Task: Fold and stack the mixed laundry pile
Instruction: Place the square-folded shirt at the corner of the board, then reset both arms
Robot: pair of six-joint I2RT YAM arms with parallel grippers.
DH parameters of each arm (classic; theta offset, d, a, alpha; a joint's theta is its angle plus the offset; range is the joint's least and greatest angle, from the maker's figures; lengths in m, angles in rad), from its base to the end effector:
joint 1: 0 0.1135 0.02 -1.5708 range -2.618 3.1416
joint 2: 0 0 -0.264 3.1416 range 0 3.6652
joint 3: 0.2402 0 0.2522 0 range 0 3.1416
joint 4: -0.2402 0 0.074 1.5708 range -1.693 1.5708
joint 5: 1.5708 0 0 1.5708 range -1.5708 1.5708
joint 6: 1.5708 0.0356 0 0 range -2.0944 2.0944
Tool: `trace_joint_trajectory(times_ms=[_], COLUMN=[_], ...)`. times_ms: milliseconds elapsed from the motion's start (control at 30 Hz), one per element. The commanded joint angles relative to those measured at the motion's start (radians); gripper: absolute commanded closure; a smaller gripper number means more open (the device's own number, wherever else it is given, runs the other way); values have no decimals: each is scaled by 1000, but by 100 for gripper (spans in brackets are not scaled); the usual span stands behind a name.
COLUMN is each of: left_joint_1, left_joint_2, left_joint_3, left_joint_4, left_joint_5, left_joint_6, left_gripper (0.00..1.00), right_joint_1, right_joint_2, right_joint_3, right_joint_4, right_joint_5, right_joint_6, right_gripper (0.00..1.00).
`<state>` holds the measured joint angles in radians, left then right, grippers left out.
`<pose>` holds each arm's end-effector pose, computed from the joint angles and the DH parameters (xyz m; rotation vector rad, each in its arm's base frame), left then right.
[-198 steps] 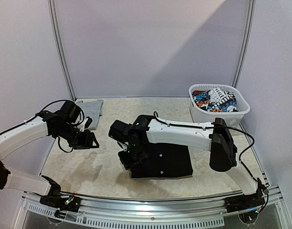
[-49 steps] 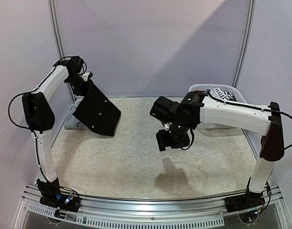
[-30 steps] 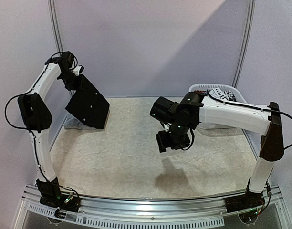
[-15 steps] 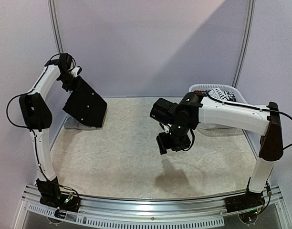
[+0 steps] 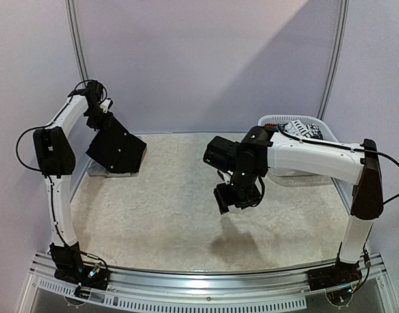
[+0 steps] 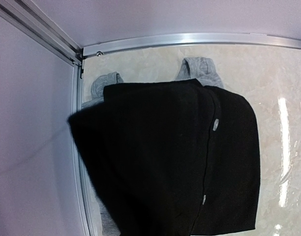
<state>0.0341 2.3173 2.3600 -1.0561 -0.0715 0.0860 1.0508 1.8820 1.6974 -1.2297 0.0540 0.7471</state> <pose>0.4990 0.0196 0.2848 0.0407 2.5859 0.1367 0.1854 0.3199 0.2706 -0.4474 2.9655 0.1336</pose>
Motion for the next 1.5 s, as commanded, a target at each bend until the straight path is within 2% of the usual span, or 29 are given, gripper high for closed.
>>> trace_joint_trajectory(times_ms=[0, 167, 200, 300, 367, 400, 600, 767, 900, 1000, 1200, 1267, 1300, 1467], left_joint_1=[12, 11, 11, 11, 11, 10, 9, 6, -5, -25, -52, -66, -71, -84], left_joint_2=[3, -16, -23, -53, -84, -97, -179, -237, -320, -392, -543, -593, -618, -761], left_joint_3=[-16, -26, -33, -43, -58, -60, -57, -59, -94, -133, -260, -322, -353, -528], left_joint_4=[76, 85, 86, 88, 100, 102, 70, 34, 20, 6, -26, -29, -35, -59], left_joint_5=[-64, -144, -163, -229, -255, -262, -289, -233, -124, -119, -19, 39, 59, 96], left_joint_6=[2, -35, -42, -66, -78, -81, -147, -181, -205, -222, -261, -265, -266, -254], left_gripper=[97, 86, 79, 45, 3, 1, 0, 0, 0, 0, 0, 0, 0, 0], right_joint_1=[-5, -11, -13, -19, -23, -24, -31, -34, -42, -49, -57, -57, -57, -58], right_joint_2=[48, 71, 76, 88, 92, 93, 97, 90, 85, 83, 66, 60, 56, 19], right_joint_3=[64, 92, 98, 120, 131, 134, 156, 184, 229, 283, 396, 429, 443, 461], right_joint_4=[-35, -38, -39, -45, -47, -45, -48, -47, -51, -63, -89, -100, -104, -103], right_joint_5=[-2, -8, -8, -6, -3, -1, 14, 45, 76, 101, 165, 200, 215, 285], right_joint_6=[-27, -38, -41, -49, -54, -57, -66, -72, -82, -93, -117, -118, -120, -106], right_gripper=[34, 34, 33, 33, 33, 33, 33, 31, 31, 30, 22, 5, 2, 1])
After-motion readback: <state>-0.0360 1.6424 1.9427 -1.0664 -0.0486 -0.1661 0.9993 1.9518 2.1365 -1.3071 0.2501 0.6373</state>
